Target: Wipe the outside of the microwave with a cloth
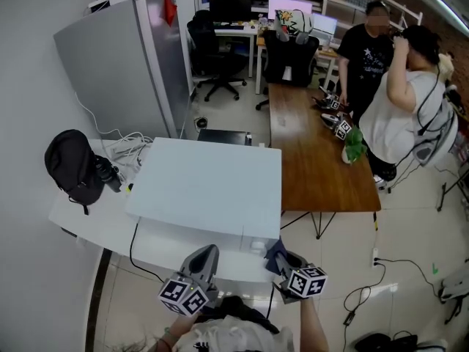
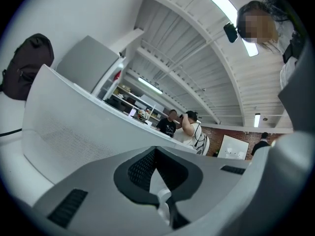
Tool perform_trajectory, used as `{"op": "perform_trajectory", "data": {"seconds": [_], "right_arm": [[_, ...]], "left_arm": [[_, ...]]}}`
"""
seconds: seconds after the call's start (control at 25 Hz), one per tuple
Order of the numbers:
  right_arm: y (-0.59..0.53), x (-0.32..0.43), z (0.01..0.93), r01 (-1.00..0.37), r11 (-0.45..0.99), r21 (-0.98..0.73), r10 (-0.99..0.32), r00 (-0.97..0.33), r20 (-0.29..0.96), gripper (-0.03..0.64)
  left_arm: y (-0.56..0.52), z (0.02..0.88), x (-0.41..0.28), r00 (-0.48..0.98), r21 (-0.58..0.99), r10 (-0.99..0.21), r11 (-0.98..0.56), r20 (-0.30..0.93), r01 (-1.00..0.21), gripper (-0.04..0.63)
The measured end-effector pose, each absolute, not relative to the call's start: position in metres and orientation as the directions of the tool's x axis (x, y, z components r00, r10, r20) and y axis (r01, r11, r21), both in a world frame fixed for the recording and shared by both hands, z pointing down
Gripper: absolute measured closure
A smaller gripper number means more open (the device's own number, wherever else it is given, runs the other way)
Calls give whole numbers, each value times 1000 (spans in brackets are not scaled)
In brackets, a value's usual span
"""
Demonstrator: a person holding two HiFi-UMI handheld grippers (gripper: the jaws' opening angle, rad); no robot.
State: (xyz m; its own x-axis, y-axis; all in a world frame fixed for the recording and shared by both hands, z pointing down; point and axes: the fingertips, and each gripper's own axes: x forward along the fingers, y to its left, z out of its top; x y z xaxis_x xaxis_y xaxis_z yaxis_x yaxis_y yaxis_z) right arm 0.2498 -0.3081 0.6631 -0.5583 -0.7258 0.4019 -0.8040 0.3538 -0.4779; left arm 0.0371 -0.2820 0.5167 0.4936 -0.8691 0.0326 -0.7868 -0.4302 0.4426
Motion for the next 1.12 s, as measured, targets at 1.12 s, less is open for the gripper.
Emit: {"op": "perform_trajectory", "data": {"seconds": [1.12], "right_arm": [[67,93,540,-902,214,-375,-904,-329,273,545]], "left_arm": [[70,517,-108,597,454,-802,-540,-21,-709,609]]}}
